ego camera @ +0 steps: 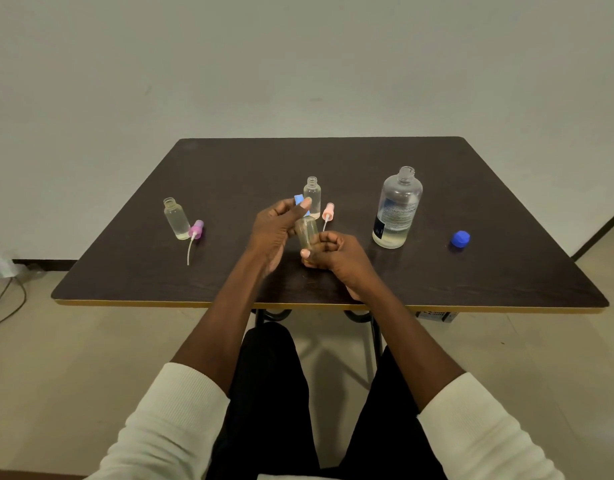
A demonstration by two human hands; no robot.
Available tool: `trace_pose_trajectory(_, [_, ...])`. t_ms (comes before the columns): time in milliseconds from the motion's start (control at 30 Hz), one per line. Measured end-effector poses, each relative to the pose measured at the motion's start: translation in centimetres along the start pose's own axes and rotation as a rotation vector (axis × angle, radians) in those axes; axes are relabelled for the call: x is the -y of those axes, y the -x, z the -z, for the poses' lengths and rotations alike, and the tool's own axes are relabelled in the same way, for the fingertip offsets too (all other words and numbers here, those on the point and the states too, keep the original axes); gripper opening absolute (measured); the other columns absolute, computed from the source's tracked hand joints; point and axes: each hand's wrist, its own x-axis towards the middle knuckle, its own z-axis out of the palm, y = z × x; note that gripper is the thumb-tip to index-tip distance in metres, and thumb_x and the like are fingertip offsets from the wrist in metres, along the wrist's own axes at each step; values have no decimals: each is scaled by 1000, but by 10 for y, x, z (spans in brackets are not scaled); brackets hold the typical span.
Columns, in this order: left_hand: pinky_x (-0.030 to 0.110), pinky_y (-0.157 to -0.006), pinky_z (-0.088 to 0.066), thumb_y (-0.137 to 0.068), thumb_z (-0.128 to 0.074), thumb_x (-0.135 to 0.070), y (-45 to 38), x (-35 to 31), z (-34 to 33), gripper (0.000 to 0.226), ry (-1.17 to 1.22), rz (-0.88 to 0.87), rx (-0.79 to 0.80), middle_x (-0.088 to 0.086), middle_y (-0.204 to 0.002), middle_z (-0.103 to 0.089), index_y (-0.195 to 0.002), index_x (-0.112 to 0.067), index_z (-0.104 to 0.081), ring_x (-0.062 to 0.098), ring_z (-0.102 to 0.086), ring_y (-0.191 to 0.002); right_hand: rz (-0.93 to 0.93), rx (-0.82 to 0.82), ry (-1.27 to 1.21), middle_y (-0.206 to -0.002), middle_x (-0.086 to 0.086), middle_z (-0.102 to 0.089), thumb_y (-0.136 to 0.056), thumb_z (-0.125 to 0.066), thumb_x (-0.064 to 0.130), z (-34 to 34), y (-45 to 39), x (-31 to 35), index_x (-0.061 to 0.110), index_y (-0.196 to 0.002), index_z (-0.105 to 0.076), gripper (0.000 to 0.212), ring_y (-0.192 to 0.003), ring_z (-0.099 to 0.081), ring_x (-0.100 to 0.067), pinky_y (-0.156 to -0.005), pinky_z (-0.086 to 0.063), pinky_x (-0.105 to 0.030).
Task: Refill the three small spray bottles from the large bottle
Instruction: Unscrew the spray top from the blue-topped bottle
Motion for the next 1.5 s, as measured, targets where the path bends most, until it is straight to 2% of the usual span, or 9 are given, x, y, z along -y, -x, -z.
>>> trace_pose_trajectory(133, [38, -95, -54, -101, -56, -7, 2, -1, 3, 17, 117, 32, 60, 14, -114, -72, -114, -5, -66, 23, -69, -105, -5, -17, -9, -88, -17, -68, -78, -77, 1, -1, -1, 0, -5, -104, -65, 30, -84, -66, -26, -92, -55, -46])
trace_pose_trajectory(367, [37, -89, -54, -88, -76, -13, 2, -1, 0, 19, 47, -5, -53, -2, -93, -76, -106, -13, -72, 15, -69, -90, 20, -36, 61, -90, -16, -69, -78, -78, 3, -4, 2, 2, -2, -104, -65, 30, -83, -67, -22, -83, -58, -34])
trace_pose_trajectory(500, [37, -92, -54, -99, -59, -9, 3, 1, 5, 14, 102, 30, 31, 11, -107, -74, -110, -6, -68, 19, -70, -93, 17, -36, 54, -89, -18, -69, -78, -77, 2, -3, 3, 3, -3, -104, -65, 29, -83, -67, -23, -84, -57, -37])
trace_pose_trajectory(600, [41, -97, -55, -98, -63, -9, 3, 1, 6, 17, 47, 0, 32, 18, -113, -74, -114, -7, -67, 27, -71, -106, 13, -46, 79, -92, -20, -70, -77, -78, 5, -3, 3, 2, 0, -103, -66, 29, -85, -67, -24, -86, -57, -39])
trace_pose_trajectory(867, [32, -77, -63, -87, -80, -17, -32, -19, 14, 22, 245, -41, -472, 11, -89, -76, -98, -4, -66, 21, -74, -83, 25, -101, 83, -84, -11, -66, -76, -79, 1, -13, 1, 3, 4, -99, -64, 27, -80, -62, -20, -84, -56, -40])
trace_pose_trajectory(1033, [31, -67, -52, -75, -88, -24, -60, -7, 34, 28, -206, -76, -611, 2, -71, -69, -66, -16, -63, 13, -60, -64, 45, -184, 127, -89, -15, -70, -77, -79, 10, -19, -7, 1, 10, -99, -65, 26, -78, -63, -18, -85, -55, -48])
trace_pose_trajectory(1167, [30, -64, -47, -77, -85, -35, -58, 13, 39, 29, -607, -81, -575, -2, -70, -68, -70, -14, -67, 14, -61, -66, 52, -208, 179, -90, -9, -71, -77, -80, 14, -18, -13, -2, 17, -96, -66, 24, -81, -67, -20, -84, -58, -49])
trace_pose_trajectory(1333, [46, -76, -59, -76, -82, -48, -61, 34, 46, 35, -825, -54, -577, -3, -65, -65, -63, -21, -63, 23, -67, -78, 36, -202, 176, -86, -5, -71, -76, -80, 16, -16, -16, -4, 18, -95, -67, 24, -81, -67, -20, -85, -57, -50])
trace_pose_trajectory(1500, [48, -79, -58, -77, -81, -50, -59, 36, 47, 33, -839, -83, -603, -5, -69, -65, -66, -25, -63, 23, -66, -84, 43, -204, 179, -90, -8, -71, -76, -80, 17, -15, -18, -5, 17, -97, -67, 25, -87, -69, -27, -86, -57, -49])
